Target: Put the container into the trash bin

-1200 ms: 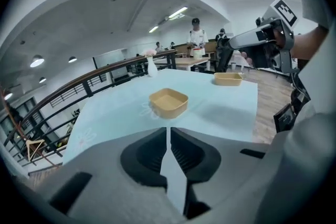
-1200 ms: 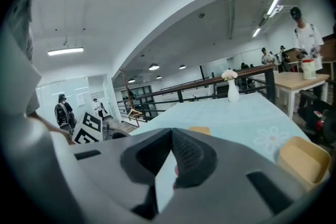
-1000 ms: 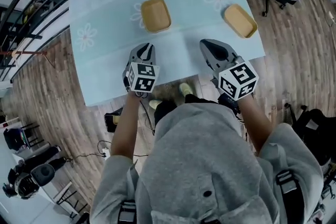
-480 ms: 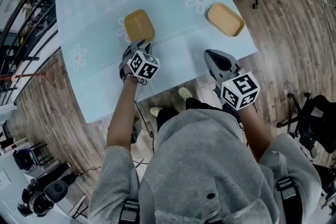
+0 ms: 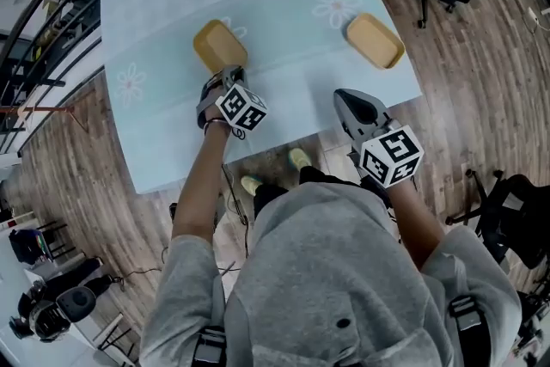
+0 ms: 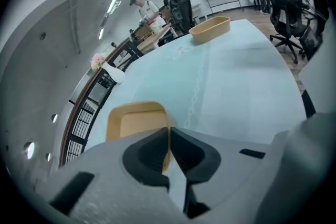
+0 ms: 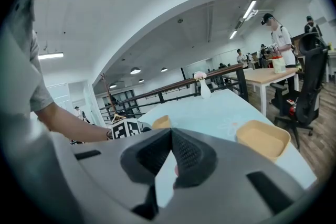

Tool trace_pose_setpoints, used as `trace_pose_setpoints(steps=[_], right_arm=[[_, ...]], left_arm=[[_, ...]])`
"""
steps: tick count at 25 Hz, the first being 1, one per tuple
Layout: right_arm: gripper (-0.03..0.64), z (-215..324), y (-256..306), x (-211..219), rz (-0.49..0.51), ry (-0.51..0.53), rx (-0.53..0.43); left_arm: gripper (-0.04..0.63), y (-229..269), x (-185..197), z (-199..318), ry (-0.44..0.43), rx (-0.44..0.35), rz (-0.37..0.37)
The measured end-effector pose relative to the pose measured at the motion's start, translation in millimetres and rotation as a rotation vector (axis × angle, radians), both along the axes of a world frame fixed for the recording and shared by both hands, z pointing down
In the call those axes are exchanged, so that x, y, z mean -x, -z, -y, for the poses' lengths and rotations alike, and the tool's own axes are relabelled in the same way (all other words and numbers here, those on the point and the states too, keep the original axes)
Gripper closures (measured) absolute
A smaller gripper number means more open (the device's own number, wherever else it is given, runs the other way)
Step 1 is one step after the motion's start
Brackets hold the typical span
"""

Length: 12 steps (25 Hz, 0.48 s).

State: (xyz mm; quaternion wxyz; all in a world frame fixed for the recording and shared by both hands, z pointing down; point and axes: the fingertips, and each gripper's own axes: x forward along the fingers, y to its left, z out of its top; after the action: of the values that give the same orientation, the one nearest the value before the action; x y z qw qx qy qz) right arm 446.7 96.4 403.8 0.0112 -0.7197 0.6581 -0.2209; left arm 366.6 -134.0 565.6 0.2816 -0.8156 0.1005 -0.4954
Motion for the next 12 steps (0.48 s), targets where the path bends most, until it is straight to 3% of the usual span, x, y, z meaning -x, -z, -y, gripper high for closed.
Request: trace_pose_setpoints(steps=[5,12], right_arm=[[0.592,25.7,-1.5,19.2,0.003,0.119,-0.016],[0.592,81.6,6.7,92.9,0.015,0.354,-0.023]], left_arm=[[0.568,21.9,31.6,11.9,0.106,-0.034,-0.053],[0.568,46.5,150.6,40.3,0.309,-0.09,-0.051]])
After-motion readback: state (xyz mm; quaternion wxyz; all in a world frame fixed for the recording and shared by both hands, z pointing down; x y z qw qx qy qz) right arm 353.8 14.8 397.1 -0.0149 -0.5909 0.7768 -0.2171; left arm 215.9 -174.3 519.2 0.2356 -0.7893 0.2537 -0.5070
